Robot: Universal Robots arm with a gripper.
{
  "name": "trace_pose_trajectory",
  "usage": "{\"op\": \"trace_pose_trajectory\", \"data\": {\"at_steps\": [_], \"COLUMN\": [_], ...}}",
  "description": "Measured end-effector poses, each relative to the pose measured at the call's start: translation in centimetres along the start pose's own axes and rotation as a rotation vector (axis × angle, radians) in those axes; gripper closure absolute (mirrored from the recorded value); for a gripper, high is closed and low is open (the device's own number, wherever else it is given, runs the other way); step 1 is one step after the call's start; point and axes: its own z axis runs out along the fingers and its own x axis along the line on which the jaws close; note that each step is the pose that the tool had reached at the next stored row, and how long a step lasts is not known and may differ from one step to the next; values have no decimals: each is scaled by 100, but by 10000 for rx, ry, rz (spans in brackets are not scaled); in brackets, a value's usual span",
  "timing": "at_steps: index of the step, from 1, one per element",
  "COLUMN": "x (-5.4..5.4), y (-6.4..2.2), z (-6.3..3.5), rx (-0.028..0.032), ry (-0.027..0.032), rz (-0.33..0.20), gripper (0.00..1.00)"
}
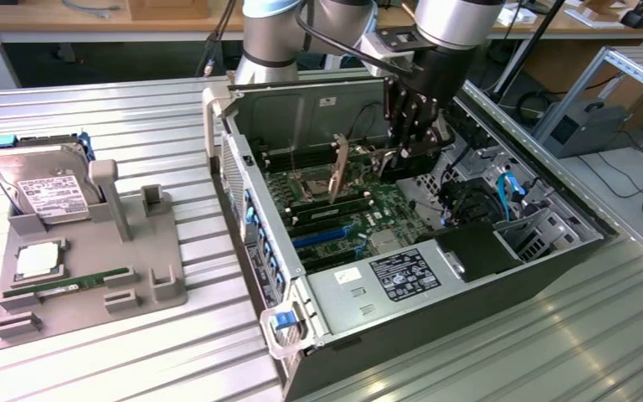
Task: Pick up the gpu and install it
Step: 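Insert the gpu into the slot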
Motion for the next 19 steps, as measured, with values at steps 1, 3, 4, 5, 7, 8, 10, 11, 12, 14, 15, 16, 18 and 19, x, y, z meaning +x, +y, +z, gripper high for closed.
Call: {"op": "trace_pose_trajectory", "data": {"at_steps": [1,3,4,5,7,8,10,11,12,14,15,16,18,19], "x": [7,13,15,20,30,33,43,47,50,60,64,66,72,75], "y": [1,2,2,3,5,5,7,8,8,10,11,11,13,13], "z": [8,16,19,25,38,41,53,58,62,74,78,81,88,92], "rx": [0,0,0,0,0,0,0,0,0,0,0,0,0,0], "ry": [-1,0,0,0,-1,0,0,0,0,-1,0,0,0,0], "rz": [0,0,0,0,0,-1,0,1,-1,0,0,-1,0,0], "gripper": [73,73,73,73,73,73,73,73,73,73,73,73,73,73]}}
